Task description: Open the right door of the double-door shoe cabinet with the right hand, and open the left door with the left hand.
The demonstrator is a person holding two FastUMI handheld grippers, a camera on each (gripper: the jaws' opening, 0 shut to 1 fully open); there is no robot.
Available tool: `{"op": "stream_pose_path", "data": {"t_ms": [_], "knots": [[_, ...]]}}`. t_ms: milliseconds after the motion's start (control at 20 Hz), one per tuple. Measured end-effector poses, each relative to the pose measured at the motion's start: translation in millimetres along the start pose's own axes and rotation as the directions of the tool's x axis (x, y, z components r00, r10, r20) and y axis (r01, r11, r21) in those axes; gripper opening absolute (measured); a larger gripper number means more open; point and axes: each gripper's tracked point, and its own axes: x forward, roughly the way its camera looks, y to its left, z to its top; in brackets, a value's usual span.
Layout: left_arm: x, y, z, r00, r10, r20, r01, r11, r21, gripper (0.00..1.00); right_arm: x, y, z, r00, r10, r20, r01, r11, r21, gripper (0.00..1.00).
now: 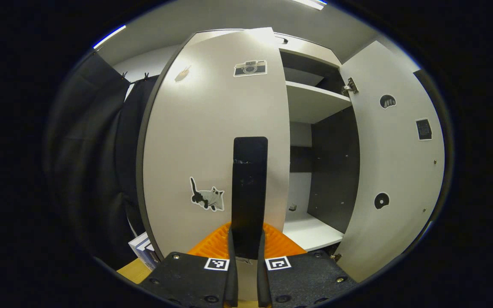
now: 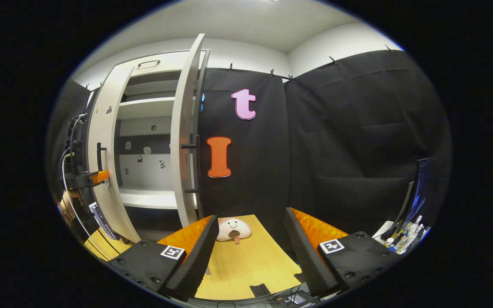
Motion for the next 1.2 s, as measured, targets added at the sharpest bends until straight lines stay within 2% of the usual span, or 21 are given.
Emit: {"op": "stream_pose_path", "data": {"t_ms": [700, 1150, 1200], "knots": [[-18, 17, -2, 0.991, -0.13, 0.004, 0.13, 0.991, 0.007, 0.15, 19, 105, 14, 0.992, 0.124, 0.02, -0.124, 0.992, 0.009, 0.99], [-47, 36, 0, 0.966, -0.258, 0.025, 0.258, 0.966, -0.018, 0.15, 17, 149, 20, 0.989, 0.142, 0.043, -0.143, 0.99, 0.018, 0.99], [-51, 39, 1, 0.963, -0.268, 0.027, 0.269, 0.963, -0.018, 0.15, 16, 152, 20, 0.989, 0.142, 0.042, -0.143, 0.989, 0.023, 0.89]]}}
